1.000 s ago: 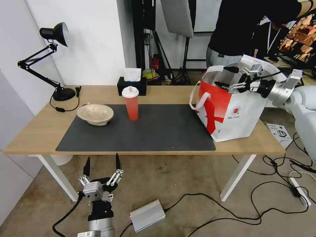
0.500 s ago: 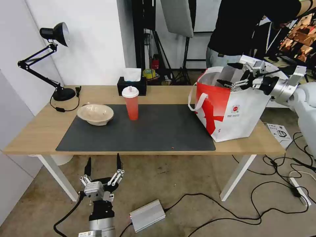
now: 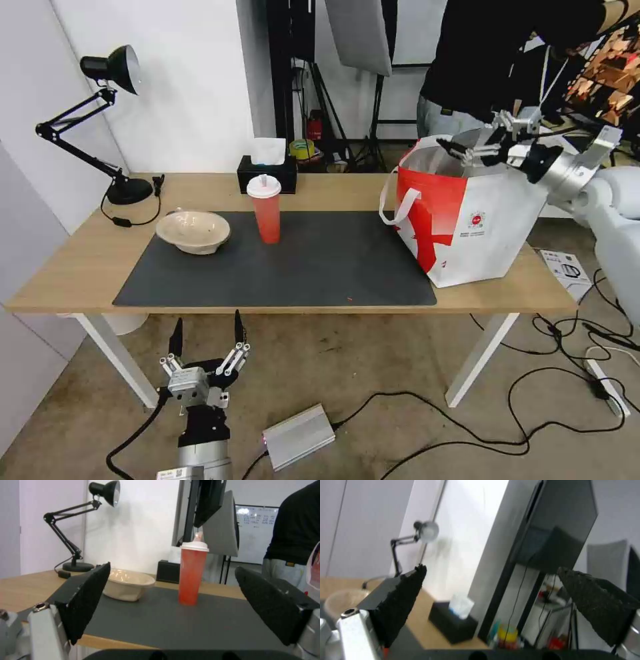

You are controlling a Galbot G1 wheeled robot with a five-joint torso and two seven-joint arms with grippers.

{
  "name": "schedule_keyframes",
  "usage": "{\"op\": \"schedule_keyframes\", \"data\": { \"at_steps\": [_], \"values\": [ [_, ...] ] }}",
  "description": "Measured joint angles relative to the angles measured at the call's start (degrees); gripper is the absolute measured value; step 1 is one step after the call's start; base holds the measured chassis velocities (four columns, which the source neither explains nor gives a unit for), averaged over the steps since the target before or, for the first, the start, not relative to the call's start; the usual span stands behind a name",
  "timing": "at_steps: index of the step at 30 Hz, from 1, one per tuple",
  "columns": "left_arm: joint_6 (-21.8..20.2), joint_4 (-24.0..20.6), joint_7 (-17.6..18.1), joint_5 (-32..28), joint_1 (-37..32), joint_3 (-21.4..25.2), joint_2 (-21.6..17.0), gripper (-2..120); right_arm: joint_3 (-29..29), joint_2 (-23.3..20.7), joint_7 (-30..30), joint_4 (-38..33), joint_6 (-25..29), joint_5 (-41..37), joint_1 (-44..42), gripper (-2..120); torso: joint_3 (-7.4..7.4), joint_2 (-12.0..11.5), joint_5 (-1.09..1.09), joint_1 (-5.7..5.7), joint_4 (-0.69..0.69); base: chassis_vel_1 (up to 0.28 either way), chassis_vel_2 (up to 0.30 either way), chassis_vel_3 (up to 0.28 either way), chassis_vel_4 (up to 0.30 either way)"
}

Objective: Pick up the trash from the table and place it into the takeout bag.

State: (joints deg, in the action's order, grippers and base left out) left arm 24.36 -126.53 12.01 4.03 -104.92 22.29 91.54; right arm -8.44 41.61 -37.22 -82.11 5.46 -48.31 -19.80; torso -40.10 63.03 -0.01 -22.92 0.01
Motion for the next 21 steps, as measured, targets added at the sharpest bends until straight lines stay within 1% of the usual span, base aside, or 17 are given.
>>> {"op": "schedule_keyframes", "data": {
  "at_steps": [1, 2, 5, 6, 7, 9, 11, 12, 13, 14, 15, 16, 17, 18, 19, 21],
  "values": [
    [0.0, 0.0, 0.0, 0.0, 0.0, 0.0, 0.0, 100, 0.0, 0.0, 0.0, 0.0, 0.0, 0.0, 0.0, 100, 0.0, 0.0, 0.0, 0.0, 0.0, 0.0, 0.0, 0.0, 0.0],
    [0.0, -0.02, 0.0, -0.01, -0.07, 0.02, 0.0, 100, -0.13, -0.07, 3.38, -3.54, 0.64, -0.17, -2.0, 100, 0.0, 0.0, 0.0, 0.0, 0.0, 0.0, 0.0, 0.0, 0.0],
    [0.0, -0.07, 0.0, 0.0, -0.21, 0.04, 0.0, 100, -0.96, 0.05, 10.01, -9.53, 1.84, -0.51, -5.96, 100, 0.0, 0.0, -0.01, 0.0, -0.01, 0.0, 0.0, 0.0, 0.0],
    [0.0, -0.11, 0.0, 0.01, -0.24, 0.06, 0.01, 100, -1.18, 0.15, 11.24, -10.58, 2.14, -0.51, -6.76, 100, 0.0, 0.0, -0.01, 0.0, -0.01, 0.0, 0.0, 0.0, 0.0],
    [0.0, -0.11, 0.0, 0.01, -0.24, 0.06, 0.01, 100, -1.18, 0.15, 11.24, -10.58, 2.14, -0.51, -6.76, 100, 0.0, 0.0, -0.01, 0.0, -0.01, 0.0, 0.0, 0.0, 0.0],
    [0.0, -0.36, 0.01, 0.01, -0.36, 0.26, 0.01, 100, -1.98, 0.84, 19.22, -17.41, 3.43, -0.5, -11.74, 100, 0.0, 0.0, 0.0, 0.0, -0.01, 0.0, 0.0, 0.0, 0.0],
    [0.0, -0.37, 0.01, 0.01, -0.36, 0.28, 0.02, 100, -2.03, 0.88, 19.74, -17.89, 3.5, -0.51, -12.1, 100, 0.0, 0.0, 0.0, 0.0, 0.0, 0.0, 0.0, 0.0, 0.0],
    [0.0, -0.4, 0.01, 0.01, -0.36, 0.34, 0.01, 100, -2.23, 1.44, 25.28, -22.55, 4.28, -0.3, -15.8, 100, 0.0, 0.0, 0.0, 0.0, -0.01, 0.0, 0.0, 0.0, 0.0],
    [0.0, -0.4, 0.01, 0.01, -0.34, 0.34, 0.02, 100, -2.23, 1.79, 28.09, -24.31, 4.75, 0.36, -17.4, 100, 0.0, 0.0, 0.0, 0.01, -0.01, 0.0, 0.0, 0.0, 0.0],
    [0.0, -0.4, 0.01, 0.01, -0.34, 0.35, 0.02, 100, -2.19, 2.03, 29.81, -25.29, 5.1, 0.83, -18.36, 100, 0.0, 0.0, -0.01, 0.01, -0.01, 0.0, 0.0, 0.0, 0.0],
    [0.0, -0.4, 0.01, 0.01, -0.34, 0.35, 0.02, 100, -2.19, 2.03, 29.81, -25.29, 5.1, 0.83, -18.36, 100, 0.0, 0.0, -0.01, 0.01, -0.01, 0.0, 0.0, 0.0, 0.0],
    [0.0, -0.4, 0.01, 0.02, -0.33, 0.3, 0.02, 100, -1.75, 2.83, 33.75, -27.44, 5.92, 2.11, -20.6, 100, 0.0, 0.0, 0.0, 0.0, -0.02, 0.0, 0.0, 0.0, 0.0],
    [0.0, -0.4, 0.01, 0.03, -0.34, 0.27, 0.03, 100, -1.28, 3.5, 36.13, -28.74, 6.52, 3.11, -22.12, 100, 0.0, 0.0, 0.0, 0.0, -0.02, 0.0, 0.0, 0.0, 0.0],
    [0.0, -0.4, 0.01, 0.03, -0.34, 0.26, 0.03, 100, -0.92, 3.98, 37.75, -29.47, 7.03, 3.96, -23.06, 100, 0.0, 0.0, 0.0, 0.0, -0.01, 0.0, 0.0, 0.0, 0.0],
    [0.0, -0.4, 0.01, 0.03, -0.34, 0.26, 0.03, 100, -0.92, 3.98, 37.75, -29.47, 7.03, 3.96, -23.06, 100, 0.0, 0.0, 0.0, 0.0, -0.01, 0.0, 0.0, 0.0, 0.0],
    [0.0, -0.68, 0.0, 0.03, -0.38, 0.31, 0.04, 100, 0.72, 5.71, 42.87, -31.35, 8.99, 7.16, -25.45, 100, 0.0, 0.0, 0.0, 0.01, -0.01, 0.0, 0.0, 0.0, 0.0]
  ]
}}
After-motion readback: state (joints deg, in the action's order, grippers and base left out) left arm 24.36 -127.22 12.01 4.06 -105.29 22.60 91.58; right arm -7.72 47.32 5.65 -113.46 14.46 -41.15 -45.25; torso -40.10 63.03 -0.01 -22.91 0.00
